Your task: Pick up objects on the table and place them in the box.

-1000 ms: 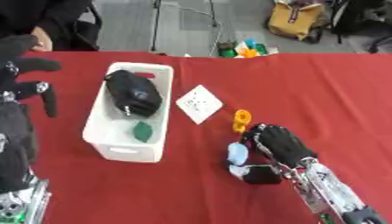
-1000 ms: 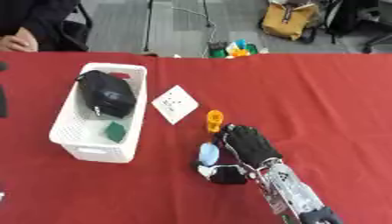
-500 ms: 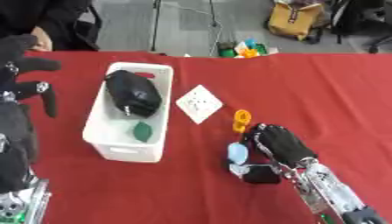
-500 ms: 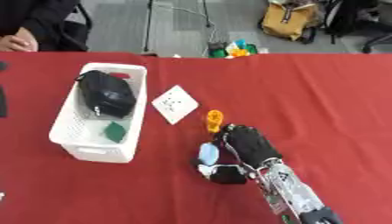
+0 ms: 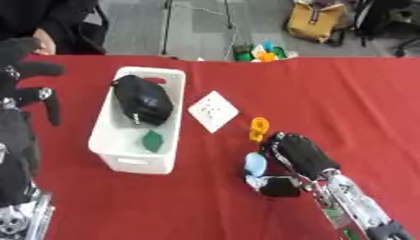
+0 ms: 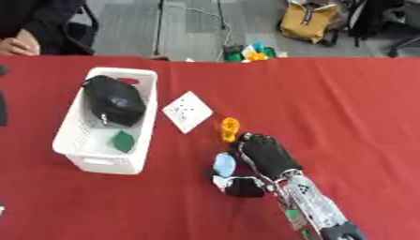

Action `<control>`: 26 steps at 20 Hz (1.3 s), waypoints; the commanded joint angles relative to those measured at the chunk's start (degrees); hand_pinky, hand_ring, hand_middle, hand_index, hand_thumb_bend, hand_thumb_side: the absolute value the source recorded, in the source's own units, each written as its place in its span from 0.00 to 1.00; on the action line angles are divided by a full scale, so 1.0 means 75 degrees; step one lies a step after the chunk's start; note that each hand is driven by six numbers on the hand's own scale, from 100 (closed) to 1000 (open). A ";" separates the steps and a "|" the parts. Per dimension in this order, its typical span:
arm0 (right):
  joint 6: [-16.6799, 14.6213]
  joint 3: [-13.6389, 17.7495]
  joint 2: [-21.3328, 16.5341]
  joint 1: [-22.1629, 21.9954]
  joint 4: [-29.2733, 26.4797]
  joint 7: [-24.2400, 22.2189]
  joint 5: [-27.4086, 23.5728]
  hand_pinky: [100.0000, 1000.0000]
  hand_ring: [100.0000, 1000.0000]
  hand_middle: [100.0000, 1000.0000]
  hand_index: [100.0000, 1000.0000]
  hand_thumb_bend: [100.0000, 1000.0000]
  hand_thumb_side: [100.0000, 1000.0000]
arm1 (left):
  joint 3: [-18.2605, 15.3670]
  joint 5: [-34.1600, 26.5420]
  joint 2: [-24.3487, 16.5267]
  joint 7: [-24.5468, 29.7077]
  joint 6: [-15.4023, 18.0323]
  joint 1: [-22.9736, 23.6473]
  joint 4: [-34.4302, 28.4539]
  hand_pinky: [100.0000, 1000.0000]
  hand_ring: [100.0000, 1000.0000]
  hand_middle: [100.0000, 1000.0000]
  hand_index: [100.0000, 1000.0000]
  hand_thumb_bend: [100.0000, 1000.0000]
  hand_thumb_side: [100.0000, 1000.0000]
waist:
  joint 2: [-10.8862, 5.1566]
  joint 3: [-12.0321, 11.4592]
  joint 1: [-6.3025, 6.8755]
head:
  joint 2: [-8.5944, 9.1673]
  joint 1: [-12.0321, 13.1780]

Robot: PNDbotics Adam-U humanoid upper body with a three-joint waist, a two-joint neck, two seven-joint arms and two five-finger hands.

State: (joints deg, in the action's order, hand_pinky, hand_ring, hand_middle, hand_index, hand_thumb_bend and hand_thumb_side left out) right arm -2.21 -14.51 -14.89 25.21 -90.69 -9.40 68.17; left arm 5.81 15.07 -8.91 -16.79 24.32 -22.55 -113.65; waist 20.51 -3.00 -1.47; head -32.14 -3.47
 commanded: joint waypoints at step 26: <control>0.0071 0.0029 -0.0201 0.0034 -0.0587 0.0308 -0.0230 0.23 0.38 0.26 0.49 0.09 0.72 | -0.0029 0.0060 -0.0023 -0.0062 -0.0010 -0.0062 -0.0125 0.05 0.57 0.70 0.76 0.00 1.00 | -0.0177 0.0034 0.0030 | 0.0064 0.0002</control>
State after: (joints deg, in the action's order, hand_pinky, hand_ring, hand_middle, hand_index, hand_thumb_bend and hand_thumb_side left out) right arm -1.78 -14.51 -15.19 25.12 -93.38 -7.42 66.98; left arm 5.79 15.13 -8.91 -17.11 24.23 -22.55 -113.65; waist 20.51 -2.80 -1.38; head -32.14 -3.47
